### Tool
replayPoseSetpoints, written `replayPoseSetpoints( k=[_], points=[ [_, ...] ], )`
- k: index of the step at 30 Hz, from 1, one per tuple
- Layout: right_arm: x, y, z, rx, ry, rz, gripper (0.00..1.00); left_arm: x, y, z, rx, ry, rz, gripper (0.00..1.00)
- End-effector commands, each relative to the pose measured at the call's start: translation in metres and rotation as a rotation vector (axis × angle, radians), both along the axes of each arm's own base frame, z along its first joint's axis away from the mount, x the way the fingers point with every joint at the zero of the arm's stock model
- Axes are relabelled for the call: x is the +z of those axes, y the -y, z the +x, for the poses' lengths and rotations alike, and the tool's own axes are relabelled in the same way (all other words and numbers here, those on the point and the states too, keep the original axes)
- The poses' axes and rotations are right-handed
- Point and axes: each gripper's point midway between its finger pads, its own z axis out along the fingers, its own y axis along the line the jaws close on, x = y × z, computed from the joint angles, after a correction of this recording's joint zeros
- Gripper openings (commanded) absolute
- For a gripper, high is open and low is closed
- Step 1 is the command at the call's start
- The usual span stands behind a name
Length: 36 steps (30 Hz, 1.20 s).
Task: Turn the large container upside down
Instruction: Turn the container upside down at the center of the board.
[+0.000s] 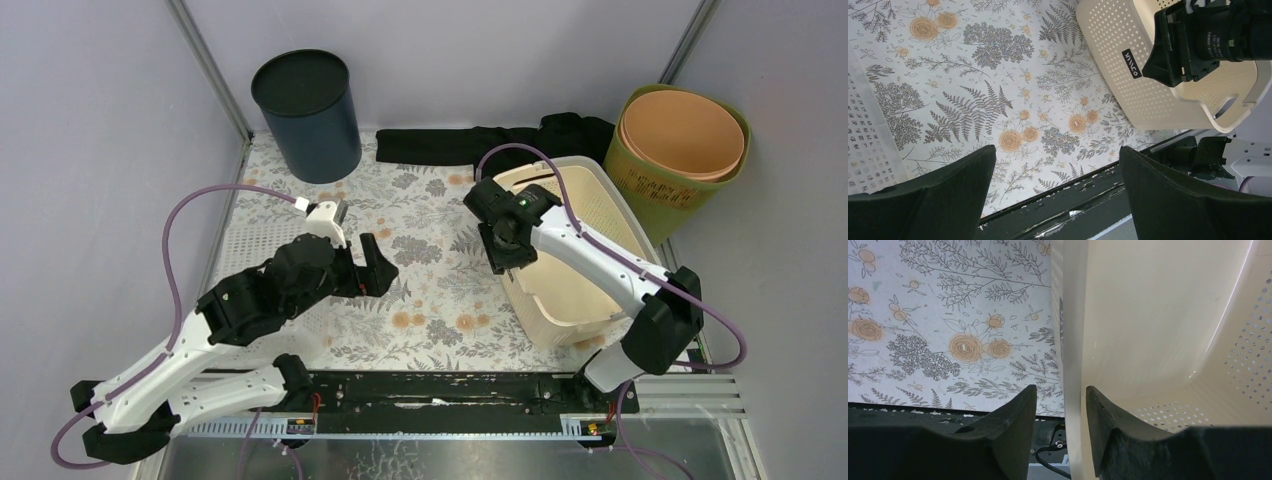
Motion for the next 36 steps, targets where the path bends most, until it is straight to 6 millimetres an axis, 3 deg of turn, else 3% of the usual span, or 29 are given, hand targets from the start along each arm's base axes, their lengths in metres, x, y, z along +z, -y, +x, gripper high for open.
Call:
replayPoseSetpoints(
  k=[1, 10, 21, 36],
  points=[
    [-0.009, -0.002, -0.001, 0.032, -0.035, 0.000, 0.46, 0.009, 0.002, -0.001, -0.020, 0.036, -0.040, 1.00],
    [-0.020, -0.007, -0.003, 0.053, -0.075, 0.011, 0.43, 0.001, -0.003, -0.005, -0.020, 0.023, -0.035, 1.00],
    [-0.032, -0.010, -0.006, 0.075, -0.118, 0.020, 0.30, -0.011, -0.005, -0.013, -0.032, -0.004, -0.045, 1.00],
    [-0.042, -0.011, -0.007, 0.083, -0.144, 0.028, 0.32, -0.025, -0.005, -0.014, -0.029, -0.029, -0.026, 1.00]
  ],
)
